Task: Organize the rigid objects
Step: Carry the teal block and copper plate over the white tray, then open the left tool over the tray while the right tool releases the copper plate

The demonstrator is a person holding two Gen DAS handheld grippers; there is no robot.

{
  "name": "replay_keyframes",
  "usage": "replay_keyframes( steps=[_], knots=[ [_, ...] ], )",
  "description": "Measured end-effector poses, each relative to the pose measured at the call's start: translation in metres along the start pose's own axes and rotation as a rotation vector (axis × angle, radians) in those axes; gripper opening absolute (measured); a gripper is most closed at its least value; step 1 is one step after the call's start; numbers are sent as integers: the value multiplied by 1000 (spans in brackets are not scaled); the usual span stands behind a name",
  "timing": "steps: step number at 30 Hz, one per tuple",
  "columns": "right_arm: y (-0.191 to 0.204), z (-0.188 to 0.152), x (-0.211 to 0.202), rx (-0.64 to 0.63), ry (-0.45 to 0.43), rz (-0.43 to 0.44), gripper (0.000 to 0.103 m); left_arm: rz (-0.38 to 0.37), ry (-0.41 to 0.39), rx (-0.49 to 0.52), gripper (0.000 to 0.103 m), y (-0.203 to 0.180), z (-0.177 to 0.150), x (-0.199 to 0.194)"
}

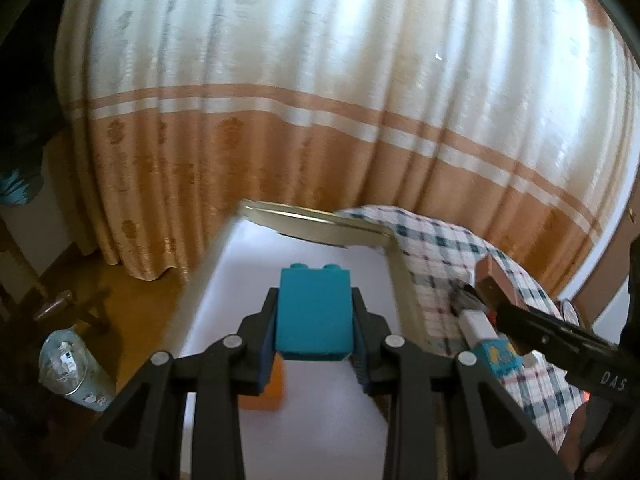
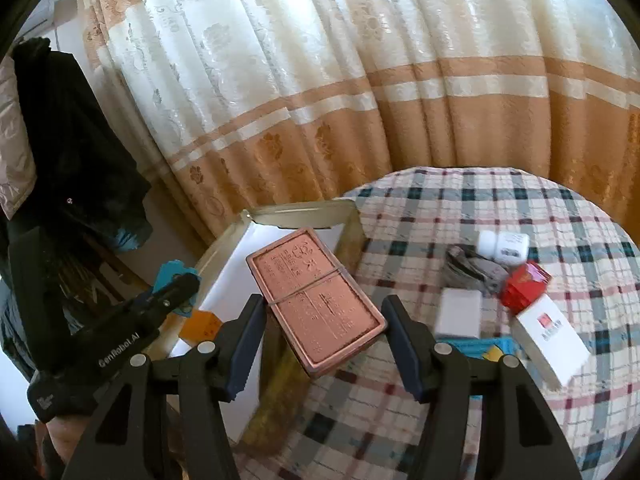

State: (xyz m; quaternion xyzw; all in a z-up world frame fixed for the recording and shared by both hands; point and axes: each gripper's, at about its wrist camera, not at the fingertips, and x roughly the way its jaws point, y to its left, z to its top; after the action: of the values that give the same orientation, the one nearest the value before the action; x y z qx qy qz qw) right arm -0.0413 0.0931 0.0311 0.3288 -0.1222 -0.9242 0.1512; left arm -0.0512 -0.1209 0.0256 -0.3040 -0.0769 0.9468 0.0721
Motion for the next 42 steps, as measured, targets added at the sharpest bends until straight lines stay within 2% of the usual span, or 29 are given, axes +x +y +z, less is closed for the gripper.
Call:
replay_keyframes(
  steps=[4, 14, 20, 24, 32, 36, 39, 40, 42],
  knots=[
    [10, 9, 15, -12, -1, -1, 62, 40, -19, -15, 31, 13, 12, 3],
    [25, 26, 69, -35, -5, -62, 62, 78, 8, -11, 31, 20, 40, 40],
    [37, 26, 92, -82, 2, -94, 62, 130, 62, -11, 31, 24, 46, 65],
    [34, 21, 106, -78, 24, -105, 62, 145, 126, -9, 31, 24, 44, 77],
    [38, 23, 111, -114, 15, -99, 62, 190, 188, 20, 31, 19, 43, 89],
    [38, 23, 113, -137, 9, -87, 63, 189, 233, -13, 32, 23, 41, 96],
    [40, 22, 115, -154, 1, -86, 63, 192, 243, -14, 36, 21, 39, 97],
    [40, 22, 115, -165, -3, -85, 63, 196, 245, -11, 45, 20, 38, 97],
    [40, 20, 117, -179, -4, -79, 63, 209, 242, -20, 55, 20, 39, 97]
  ],
)
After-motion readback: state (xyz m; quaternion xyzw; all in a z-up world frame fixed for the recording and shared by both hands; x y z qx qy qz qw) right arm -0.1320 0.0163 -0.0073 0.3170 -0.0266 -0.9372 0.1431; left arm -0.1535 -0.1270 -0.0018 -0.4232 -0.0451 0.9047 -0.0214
